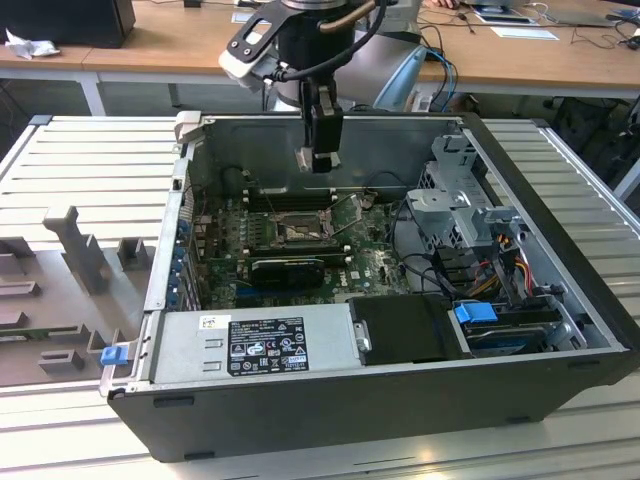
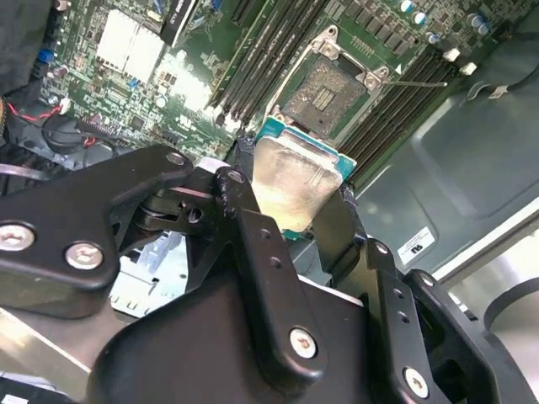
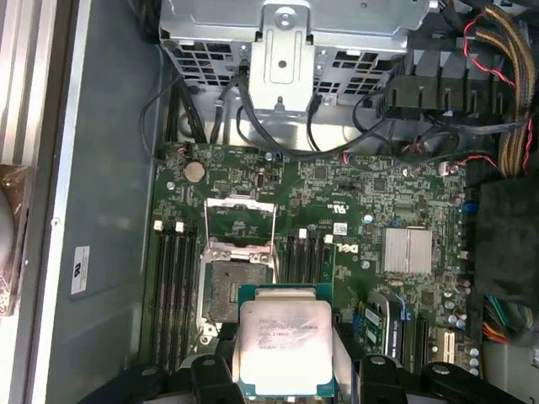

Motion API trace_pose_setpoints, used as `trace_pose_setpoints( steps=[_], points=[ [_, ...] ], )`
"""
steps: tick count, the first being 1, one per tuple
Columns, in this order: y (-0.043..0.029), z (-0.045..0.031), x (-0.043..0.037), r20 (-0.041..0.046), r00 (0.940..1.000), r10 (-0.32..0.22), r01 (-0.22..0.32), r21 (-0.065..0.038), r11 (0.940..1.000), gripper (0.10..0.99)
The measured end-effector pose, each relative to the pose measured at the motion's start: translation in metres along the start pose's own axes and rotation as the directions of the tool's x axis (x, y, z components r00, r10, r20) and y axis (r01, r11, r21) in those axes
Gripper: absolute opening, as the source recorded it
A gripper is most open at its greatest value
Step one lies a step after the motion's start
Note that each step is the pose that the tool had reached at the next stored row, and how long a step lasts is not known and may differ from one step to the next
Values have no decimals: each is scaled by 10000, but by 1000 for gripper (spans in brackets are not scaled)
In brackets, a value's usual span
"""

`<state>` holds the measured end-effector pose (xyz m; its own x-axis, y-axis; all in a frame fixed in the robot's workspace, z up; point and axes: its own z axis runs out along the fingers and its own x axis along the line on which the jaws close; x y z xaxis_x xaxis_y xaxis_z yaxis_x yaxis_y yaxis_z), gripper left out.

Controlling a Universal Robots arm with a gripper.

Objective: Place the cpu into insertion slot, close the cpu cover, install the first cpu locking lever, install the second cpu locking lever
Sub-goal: 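Place the cpu into insertion slot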

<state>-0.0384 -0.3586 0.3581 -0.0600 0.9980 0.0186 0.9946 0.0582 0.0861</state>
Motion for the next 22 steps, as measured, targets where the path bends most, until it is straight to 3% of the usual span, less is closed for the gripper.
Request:
trace_pose_setpoints(
  steps=[4, 7, 12, 22],
  points=[
    [-9, 105, -2, 22, 10000, 38, -38, 0, 10000, 525],
    [-11, 130, -2, 37, 9999, 169, -169, -2, 9999, 525],
    [-15, 171, -3, 116, 9940, 1087, -1087, -25, 9941, 525],
    [-30, 343, -6, 143, 9906, 1359, -1360, 1, 9907, 525]
  ],
)
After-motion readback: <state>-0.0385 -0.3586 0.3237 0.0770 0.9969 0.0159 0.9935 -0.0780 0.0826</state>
